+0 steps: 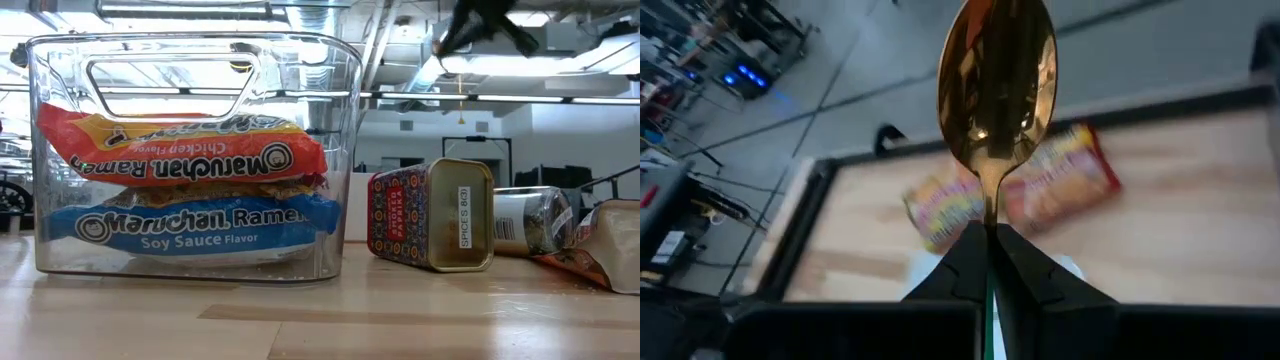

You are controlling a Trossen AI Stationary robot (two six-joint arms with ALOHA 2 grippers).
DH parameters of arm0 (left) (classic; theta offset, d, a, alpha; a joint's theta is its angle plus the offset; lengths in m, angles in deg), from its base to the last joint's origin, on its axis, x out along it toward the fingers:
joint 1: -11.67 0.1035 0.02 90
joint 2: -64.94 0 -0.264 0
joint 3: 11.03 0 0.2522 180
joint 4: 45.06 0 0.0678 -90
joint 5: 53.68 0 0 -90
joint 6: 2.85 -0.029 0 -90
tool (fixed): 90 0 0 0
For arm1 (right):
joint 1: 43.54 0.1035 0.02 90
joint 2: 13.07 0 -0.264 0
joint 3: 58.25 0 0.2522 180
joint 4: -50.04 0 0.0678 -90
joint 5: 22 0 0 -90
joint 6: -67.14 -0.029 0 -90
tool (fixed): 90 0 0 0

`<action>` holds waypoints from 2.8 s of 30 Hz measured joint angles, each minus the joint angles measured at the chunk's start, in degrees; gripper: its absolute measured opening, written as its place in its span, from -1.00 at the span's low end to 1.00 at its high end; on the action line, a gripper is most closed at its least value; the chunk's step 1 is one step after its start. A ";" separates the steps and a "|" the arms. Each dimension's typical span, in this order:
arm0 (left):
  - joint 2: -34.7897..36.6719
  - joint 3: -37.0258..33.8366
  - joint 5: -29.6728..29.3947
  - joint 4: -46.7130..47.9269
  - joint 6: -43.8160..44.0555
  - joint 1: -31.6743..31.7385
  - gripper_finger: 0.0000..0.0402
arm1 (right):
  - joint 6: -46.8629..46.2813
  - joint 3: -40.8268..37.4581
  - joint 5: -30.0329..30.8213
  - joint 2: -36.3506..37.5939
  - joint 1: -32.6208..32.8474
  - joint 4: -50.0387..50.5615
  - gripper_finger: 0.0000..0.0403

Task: Pick & Place Food Item
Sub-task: Put the green spoon into the white bin

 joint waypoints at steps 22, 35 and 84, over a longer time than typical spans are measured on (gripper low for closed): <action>-13.97 0.00 15.47 -12.98 14.15 12.18 -0.13 | 19.28 22.52 -2.48 -20.11 -0.59 -13.17 -1.00; -17.02 0.02 24.89 -14.41 20.97 15.66 -0.14 | 23.72 22.72 -4.31 -20.04 -0.75 -17.76 -1.00; -17.28 0.00 25.38 -11.48 22.06 16.13 -0.99 | 28.05 22.68 -12.87 -20.84 -1.12 -21.16 -0.62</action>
